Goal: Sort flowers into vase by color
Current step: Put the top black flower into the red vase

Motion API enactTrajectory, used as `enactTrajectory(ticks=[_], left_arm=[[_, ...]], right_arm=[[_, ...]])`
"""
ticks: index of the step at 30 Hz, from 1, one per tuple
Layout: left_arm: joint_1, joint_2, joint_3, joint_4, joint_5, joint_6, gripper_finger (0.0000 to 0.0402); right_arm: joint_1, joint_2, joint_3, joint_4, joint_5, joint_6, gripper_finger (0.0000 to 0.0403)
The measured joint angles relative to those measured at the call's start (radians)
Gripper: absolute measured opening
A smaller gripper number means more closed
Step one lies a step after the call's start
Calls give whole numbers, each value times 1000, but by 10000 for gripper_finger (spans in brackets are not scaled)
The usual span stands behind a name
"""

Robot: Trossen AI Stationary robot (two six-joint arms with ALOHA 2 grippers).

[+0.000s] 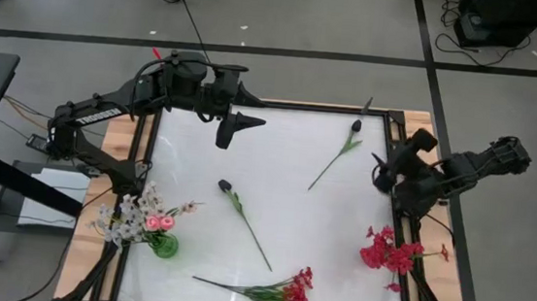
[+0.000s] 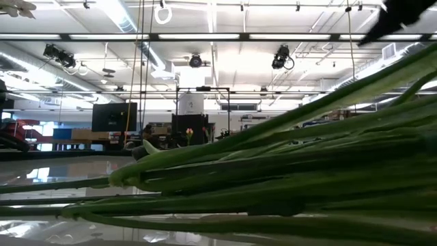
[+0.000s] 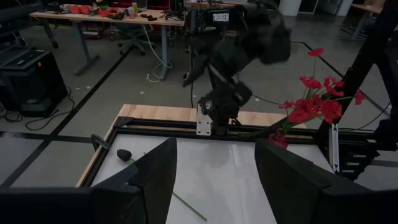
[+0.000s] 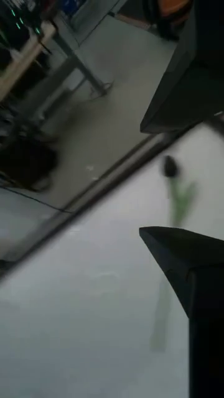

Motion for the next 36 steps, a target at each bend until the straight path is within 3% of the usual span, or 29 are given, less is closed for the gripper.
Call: enactTrajectory(ticks=[4, 9, 13, 23, 26, 30, 36], left_arm=[[0, 0, 0, 0, 0, 0, 222], [0, 0, 0, 0, 0, 0, 222], [0, 0, 0, 0, 0, 0, 222], [0, 0, 0, 0, 0, 0, 222], [0, 0, 0, 8, -9, 0, 222], [0, 0, 0, 77, -65, 1, 222], [0, 0, 0, 154, -67, -45, 222]], right_arm=[[-47, 0, 65, 275, 37, -179, 265], [-136, 9, 86, 724, -55, -355, 265], [-220, 58, 86, 914, -138, -358, 265], [-330, 280, 86, 1215, -597, -332, 265], [-331, 324, 85, 1323, -634, -301, 264], [-339, 349, 86, 1287, -484, -155, 257], [-382, 350, 85, 1019, -431, 211, 238]])
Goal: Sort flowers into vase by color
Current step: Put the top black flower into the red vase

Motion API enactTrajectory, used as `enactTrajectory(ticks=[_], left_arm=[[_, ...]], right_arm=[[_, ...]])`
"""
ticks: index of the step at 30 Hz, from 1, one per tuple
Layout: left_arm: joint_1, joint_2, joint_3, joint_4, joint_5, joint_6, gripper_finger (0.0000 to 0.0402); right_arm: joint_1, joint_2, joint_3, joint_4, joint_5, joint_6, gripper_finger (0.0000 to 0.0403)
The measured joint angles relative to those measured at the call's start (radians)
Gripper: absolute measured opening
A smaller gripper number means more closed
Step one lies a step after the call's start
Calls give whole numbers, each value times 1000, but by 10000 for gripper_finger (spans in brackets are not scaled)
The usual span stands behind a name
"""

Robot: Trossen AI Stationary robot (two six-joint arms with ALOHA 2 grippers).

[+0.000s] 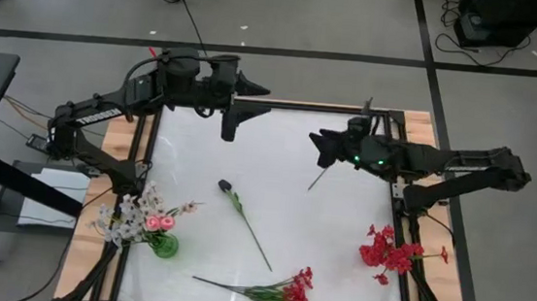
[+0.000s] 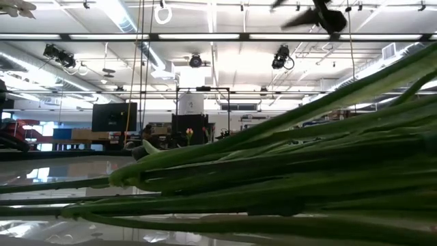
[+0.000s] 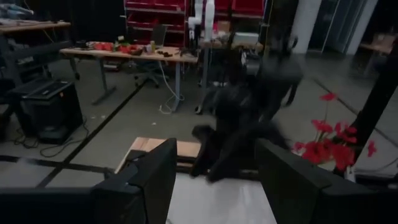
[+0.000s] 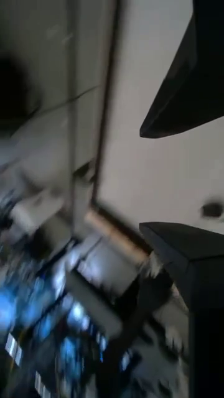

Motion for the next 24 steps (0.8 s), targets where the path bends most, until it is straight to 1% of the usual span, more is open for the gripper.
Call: enactTrajectory(ticks=[3, 6, 10, 12, 15, 17, 20, 22, 24], left_arm=[[0, -1, 0, 2, -1, -37, 222], [1, 0, 0, 10, -1, -41, 222], [0, 0, 0, 29, 2, -76, 222], [0, 0, 0, 23, 2, -84, 222], [4, 0, 0, 13, 3, -95, 222], [5, -1, 0, -22, 2, -97, 222], [4, 2, 0, -106, -36, -127, 222], [4, 8, 0, -164, -74, -147, 222], [5, 11, 0, -237, -110, -167, 222]], right_arm=[[-22, 8, 0, -158, -7, 174, 230], [-35, 34, 0, -278, -58, 286, 222], [-47, 104, 0, -308, -234, 336, 207], [-47, 152, 0, -314, -261, 403, 202], [-65, 224, 0, -342, -248, 502, 200], [-97, 270, 0, -376, -251, 582, 200], [-162, 337, 0, -438, -321, 679, 200], [-207, 380, 0, -473, -374, 693, 200], [-246, 422, 0, -492, -385, 687, 200]])
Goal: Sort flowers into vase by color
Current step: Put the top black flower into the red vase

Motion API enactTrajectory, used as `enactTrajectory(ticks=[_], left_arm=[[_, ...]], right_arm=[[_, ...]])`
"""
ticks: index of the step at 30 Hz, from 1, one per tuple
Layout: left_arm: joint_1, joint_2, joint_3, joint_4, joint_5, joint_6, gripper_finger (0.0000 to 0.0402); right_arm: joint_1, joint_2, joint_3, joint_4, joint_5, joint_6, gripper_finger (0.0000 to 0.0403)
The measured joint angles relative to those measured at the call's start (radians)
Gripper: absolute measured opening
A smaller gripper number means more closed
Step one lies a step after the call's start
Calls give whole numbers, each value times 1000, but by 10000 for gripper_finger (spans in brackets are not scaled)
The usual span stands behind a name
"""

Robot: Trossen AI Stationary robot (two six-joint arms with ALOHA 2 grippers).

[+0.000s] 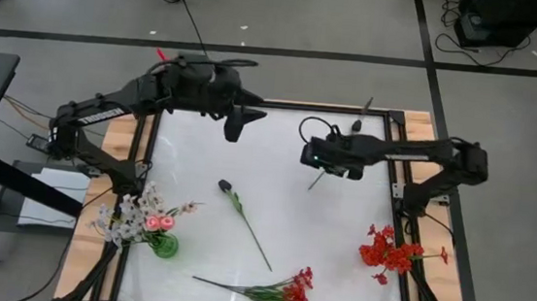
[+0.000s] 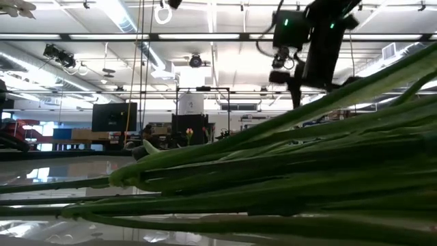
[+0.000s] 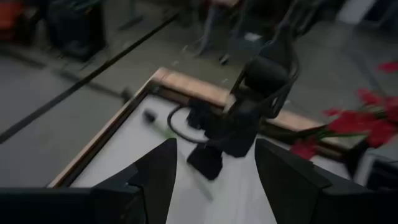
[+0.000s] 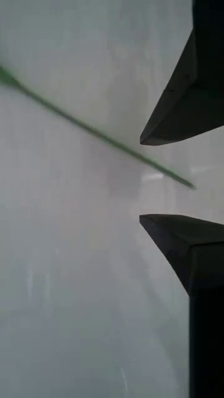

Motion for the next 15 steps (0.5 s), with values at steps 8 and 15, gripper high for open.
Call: enactTrajectory(ticks=[8, 15], left_arm=[[0, 36, 0, -194, -145, -70, 222], [-2, 56, 0, -356, -184, -100, 222]], right_arm=[[-176, 117, 0, -22, 2, -32, 200], [-319, 187, -1, -39, -45, -134, 200]])
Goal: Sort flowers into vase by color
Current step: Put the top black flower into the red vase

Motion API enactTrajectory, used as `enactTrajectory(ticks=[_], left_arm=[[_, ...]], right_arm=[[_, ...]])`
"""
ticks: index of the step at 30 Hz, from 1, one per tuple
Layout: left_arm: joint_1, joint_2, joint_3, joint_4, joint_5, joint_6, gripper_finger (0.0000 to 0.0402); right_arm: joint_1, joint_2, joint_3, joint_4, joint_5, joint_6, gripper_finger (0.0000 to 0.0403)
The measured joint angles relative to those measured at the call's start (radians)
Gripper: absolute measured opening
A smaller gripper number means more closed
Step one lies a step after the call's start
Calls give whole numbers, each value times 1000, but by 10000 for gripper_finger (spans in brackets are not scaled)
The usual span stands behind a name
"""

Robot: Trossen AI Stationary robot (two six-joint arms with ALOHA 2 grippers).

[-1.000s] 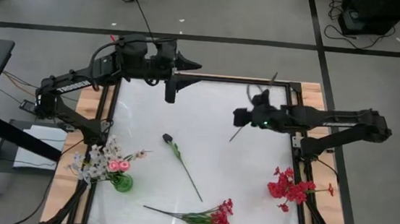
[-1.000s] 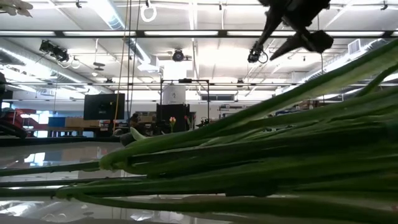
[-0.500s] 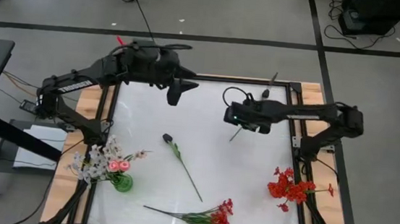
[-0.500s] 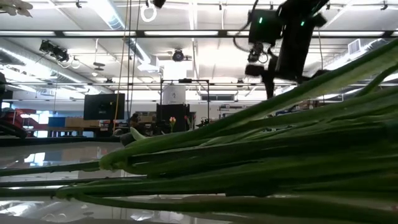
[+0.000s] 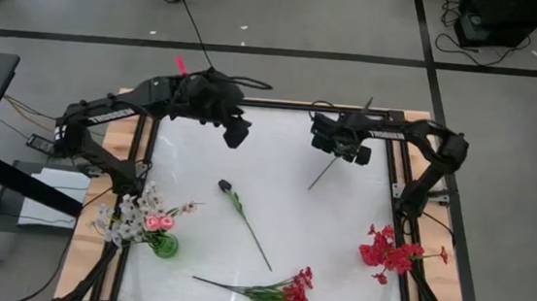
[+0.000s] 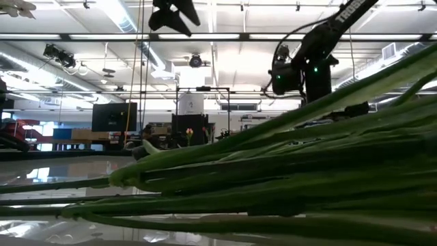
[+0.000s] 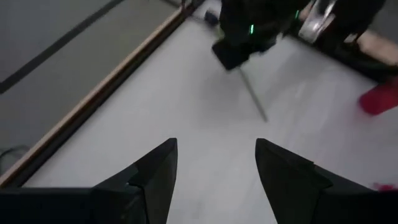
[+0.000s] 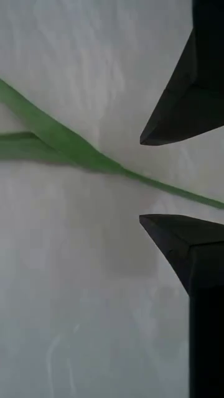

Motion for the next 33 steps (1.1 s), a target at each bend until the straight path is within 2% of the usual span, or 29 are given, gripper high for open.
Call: enactTrajectory(ticks=[9, 14, 20, 29, 33], left_arm=[[0, 0, 0, -24, -35, -21, 222], [0, 0, 0, -21, -65, -26, 222], [0, 0, 0, -21, -69, -25, 222], [1, 5, 0, 18, -70, 36, 222], [0, 5, 0, 25, -69, 50, 222]], right_arm=[[-67, 74, 0, 51, -2, -64, 198], [-71, 105, 4, 74, 8, -70, 183], [-72, 95, 2, 96, 22, -103, 131], [-57, 94, 2, 118, 9, -202, 19], [-46, 94, 1, 119, 10, -223, 9]])
